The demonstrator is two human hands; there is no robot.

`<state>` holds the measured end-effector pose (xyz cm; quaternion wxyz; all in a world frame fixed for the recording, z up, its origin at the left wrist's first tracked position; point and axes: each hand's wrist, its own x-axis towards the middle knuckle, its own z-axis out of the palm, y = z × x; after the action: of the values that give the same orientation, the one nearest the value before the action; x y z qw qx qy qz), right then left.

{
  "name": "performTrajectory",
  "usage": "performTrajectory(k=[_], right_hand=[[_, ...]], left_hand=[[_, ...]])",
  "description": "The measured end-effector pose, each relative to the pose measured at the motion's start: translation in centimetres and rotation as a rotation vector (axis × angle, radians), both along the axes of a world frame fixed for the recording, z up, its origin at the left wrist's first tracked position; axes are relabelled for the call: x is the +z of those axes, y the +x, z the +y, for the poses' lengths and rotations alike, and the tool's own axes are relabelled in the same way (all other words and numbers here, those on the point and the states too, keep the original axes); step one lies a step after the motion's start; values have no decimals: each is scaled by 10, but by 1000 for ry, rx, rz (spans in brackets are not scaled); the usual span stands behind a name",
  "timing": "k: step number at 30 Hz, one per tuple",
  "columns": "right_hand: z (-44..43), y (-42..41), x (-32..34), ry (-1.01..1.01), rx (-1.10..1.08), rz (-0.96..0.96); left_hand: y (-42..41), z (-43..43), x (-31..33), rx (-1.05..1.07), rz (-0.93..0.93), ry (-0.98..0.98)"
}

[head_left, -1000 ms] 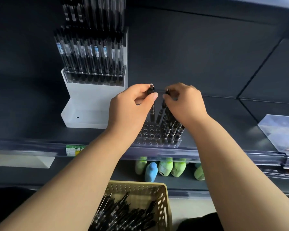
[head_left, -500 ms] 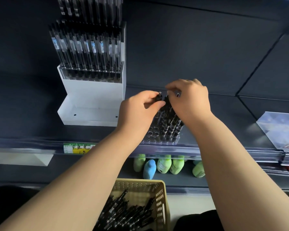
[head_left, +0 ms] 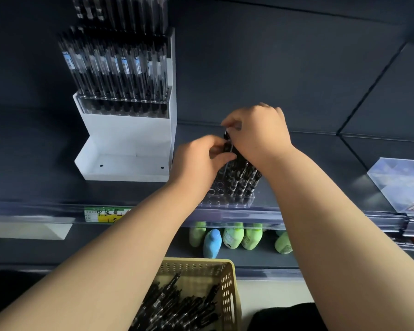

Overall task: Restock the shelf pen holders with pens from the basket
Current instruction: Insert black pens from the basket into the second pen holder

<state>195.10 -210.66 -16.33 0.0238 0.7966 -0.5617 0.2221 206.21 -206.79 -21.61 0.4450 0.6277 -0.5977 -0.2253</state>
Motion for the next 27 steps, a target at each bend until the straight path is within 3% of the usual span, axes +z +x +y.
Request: performTrajectory(k=[15,27], right_hand=[[28,-9,-15,-147,-19,-333],[46,-17,-25,-136,-63,-400]], left_hand=[[0,-9,-13,-64,-112,117],[9,-6,-18,-41,-65,195]])
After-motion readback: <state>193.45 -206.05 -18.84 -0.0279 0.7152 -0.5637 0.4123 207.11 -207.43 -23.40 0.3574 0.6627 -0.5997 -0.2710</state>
